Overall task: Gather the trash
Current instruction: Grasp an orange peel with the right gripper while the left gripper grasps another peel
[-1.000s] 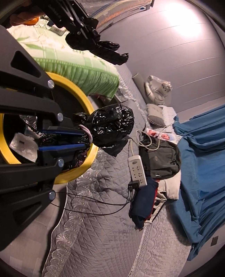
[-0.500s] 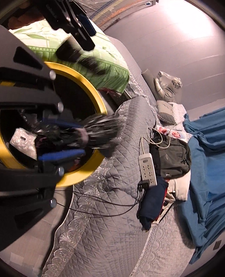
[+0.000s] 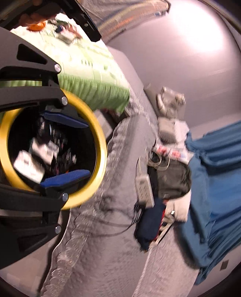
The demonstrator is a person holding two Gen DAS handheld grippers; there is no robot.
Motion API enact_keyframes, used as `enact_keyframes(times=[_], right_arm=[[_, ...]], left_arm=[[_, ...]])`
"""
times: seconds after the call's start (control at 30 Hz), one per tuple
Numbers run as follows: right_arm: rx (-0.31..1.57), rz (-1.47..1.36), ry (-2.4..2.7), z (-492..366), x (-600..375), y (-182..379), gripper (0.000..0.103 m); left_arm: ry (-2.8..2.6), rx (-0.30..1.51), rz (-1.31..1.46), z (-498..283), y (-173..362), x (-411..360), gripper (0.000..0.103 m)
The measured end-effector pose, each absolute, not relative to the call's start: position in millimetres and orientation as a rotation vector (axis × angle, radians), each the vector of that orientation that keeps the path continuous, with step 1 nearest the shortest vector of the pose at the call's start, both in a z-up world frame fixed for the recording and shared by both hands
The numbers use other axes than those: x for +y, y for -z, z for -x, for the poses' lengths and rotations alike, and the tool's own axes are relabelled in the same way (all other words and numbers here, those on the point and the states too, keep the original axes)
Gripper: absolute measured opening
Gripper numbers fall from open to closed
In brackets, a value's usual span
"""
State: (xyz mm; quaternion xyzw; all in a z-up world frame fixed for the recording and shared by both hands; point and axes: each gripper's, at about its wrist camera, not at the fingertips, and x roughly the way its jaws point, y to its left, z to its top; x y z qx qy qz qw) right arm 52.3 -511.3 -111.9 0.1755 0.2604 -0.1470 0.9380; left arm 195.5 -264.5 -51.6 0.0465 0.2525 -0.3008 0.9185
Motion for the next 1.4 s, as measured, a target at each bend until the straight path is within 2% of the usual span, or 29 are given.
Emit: enact_keyframes(times=[0.13,0.27,0.4,0.63,0.87,1.07,1.17,1.4], right_arm=[[0.516,-0.305,0.148,-63,-461,90,0.045],[0.538,-0.215,-0.010,-81,-399,79,0.047],[0.634,-0.106,-0.284,-108,-313,86,0.052],[0.765,0.047,-0.508,-134,-204,112,0.052],[0.897,0.098,-0.577,-157,-152,141,0.052],[0.934,0.109,-0.572,-166,-139,154,0.051],[0.960,0.099,-0.572,-173,-138,159,0.038],[0.951,0.040,-0.571,-175,-146,159,0.028]], left_arm=[[0.605,0.407,-0.107,-178,32,-200,0.091],[0.581,0.377,-0.115,-167,36,-121,0.092],[0.496,0.434,-0.150,-156,58,-37,0.093],[0.369,0.562,0.004,-132,96,71,0.094],[0.366,0.599,-0.013,-129,112,83,0.094],[0.421,0.626,-0.047,-130,125,72,0.094],[0.429,0.647,-0.052,-135,131,68,0.094],[0.427,0.706,-0.068,-143,141,58,0.094]])
